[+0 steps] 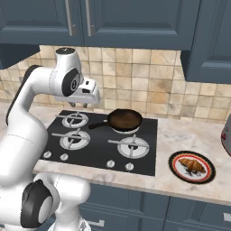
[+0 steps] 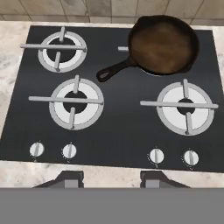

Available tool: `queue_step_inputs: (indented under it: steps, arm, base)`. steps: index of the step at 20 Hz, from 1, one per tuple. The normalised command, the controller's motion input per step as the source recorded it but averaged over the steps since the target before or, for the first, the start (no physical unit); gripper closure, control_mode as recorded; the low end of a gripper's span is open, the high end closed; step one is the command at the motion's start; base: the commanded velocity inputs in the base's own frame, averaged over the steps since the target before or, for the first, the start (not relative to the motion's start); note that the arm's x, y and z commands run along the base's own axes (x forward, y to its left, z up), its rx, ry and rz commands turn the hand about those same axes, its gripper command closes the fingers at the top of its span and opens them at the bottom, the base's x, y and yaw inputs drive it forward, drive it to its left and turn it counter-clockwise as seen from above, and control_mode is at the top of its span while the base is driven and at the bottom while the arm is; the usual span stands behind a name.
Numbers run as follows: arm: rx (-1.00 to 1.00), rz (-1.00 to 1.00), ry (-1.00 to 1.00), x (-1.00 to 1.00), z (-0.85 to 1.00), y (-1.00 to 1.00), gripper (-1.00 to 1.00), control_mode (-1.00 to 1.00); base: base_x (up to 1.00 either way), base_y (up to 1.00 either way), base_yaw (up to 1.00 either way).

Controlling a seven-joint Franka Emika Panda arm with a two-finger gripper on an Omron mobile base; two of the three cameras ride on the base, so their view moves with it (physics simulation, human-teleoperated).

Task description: Pick the croissant and place it on the pan. Then turn on the stove to warm the croissant.

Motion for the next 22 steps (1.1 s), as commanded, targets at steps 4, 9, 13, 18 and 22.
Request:
queue_step_inputs:
  steps: [4,9,13,18,22]
  arm:
    - [0.0,0.0,0.0,-0.03,-0.02,-0.04,-1.0,-1.0]
    - [0.0,0.0,0.0,-0.08,-0.07,-0.17,-1.0,-1.0]
    - [0.0,0.0,0.0,-0.08,-0.12,-0.18,-1.0,-1.0]
    - [0.0,0.0,0.0,-0.16,-0.16,-0.2,-1.0,-1.0]
    - [0.0,0.0,0.0,-0.25,-0.17,-0.21,-1.0,-1.0]
  base:
    - [0.0,0.0,0.0]
    - [0.0,0.0,0.0]
    - [0.0,0.0,0.0]
    - [0.0,0.0,0.0]
    - [0.0,0.0,0.0]
